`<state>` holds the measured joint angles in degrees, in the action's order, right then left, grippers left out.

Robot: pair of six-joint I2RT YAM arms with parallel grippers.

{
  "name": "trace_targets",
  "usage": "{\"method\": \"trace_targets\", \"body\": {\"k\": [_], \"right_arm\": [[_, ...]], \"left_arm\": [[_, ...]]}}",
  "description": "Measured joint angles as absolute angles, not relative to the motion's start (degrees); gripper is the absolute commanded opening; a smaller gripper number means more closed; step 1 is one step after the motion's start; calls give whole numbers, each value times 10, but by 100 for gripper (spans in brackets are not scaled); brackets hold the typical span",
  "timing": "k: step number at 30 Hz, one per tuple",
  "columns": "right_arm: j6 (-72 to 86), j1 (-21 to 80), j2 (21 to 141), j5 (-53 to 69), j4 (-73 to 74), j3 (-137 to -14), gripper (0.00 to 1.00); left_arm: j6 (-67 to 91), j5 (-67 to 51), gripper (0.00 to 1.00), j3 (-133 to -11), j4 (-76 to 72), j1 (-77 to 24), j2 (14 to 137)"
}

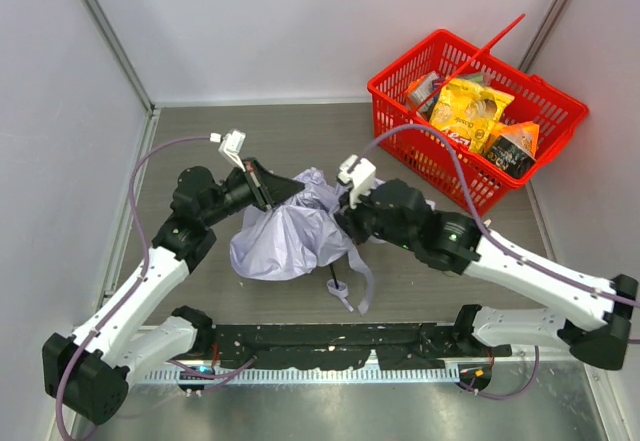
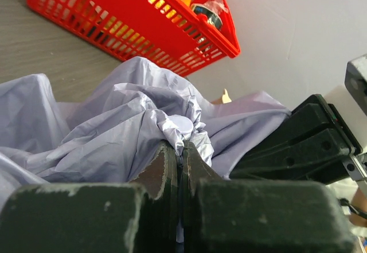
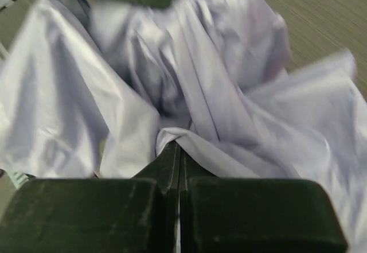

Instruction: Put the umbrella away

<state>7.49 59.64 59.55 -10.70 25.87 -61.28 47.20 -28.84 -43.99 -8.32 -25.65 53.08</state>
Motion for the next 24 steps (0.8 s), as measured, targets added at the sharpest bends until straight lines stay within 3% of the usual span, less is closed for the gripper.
{"method": "trace_targets", "body": {"k": [4, 13, 14, 16, 18, 24], "right_arm": [[75, 591, 681, -37, 210, -651, 2], [72, 536, 712, 4, 250, -703, 46], [67, 535, 714, -9, 265, -711, 48], [63, 535, 710, -28, 290, -714, 64], [58, 535, 698, -27, 310, -709, 71], [65, 547, 654, 13, 279, -699, 76]], "left_arm": [[483, -319, 0, -430, -101, -255, 544], [509, -327, 0, -405, -166, -253, 561], [506, -303, 0, -409, -140, -253, 559], [502, -246, 0, -426, -67, -255, 556], [502, -173, 0, -456, 27, -256, 552], [509, 26, 0, -484, 180, -262, 488]]}}
